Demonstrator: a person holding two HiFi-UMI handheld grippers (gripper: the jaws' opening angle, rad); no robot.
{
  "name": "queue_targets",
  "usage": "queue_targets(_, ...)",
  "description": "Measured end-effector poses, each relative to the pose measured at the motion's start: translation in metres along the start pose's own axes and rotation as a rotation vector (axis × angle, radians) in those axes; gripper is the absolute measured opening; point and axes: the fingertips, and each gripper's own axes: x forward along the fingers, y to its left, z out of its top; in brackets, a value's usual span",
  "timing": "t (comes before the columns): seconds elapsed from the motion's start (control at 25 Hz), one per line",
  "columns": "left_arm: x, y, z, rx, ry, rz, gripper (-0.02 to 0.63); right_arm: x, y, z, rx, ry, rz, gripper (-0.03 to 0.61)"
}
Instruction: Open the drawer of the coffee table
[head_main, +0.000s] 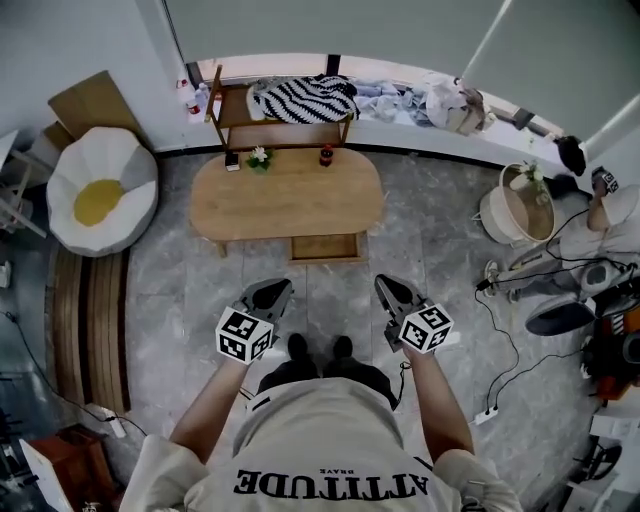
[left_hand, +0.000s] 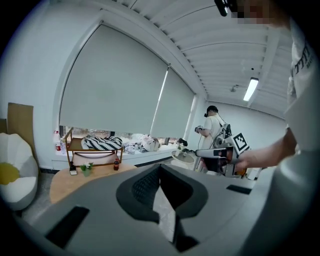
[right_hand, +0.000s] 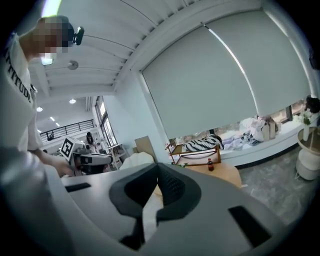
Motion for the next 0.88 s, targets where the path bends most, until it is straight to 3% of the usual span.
queue_targets(0.2,-0.009,-0.005,0.018,0.012,-0.039,0.056,0.020,-0.029,-0.003,0.017,-0.105,-0.031,-0.051,0.018)
queue_targets(0.48,-0.018,-0.021,0.041,0.060,-0.110,0.134,0.020,-0.077,-0.022,0.046,-0.177,-0.115,-0.143,0.018)
queue_targets(0.68,-0.020,-0.024,0.046,0.058,-0.142,0.166,0.020,-0.086,-0.030,0.054,-0.264,-0.132,-0.183,0.018)
queue_targets(0.88,-0.017,-0.022,0.059,0.084,-0.146,0.180,0.020,-0.083,-0.040,0.068,-0.281,-0.138,-0.198,0.018)
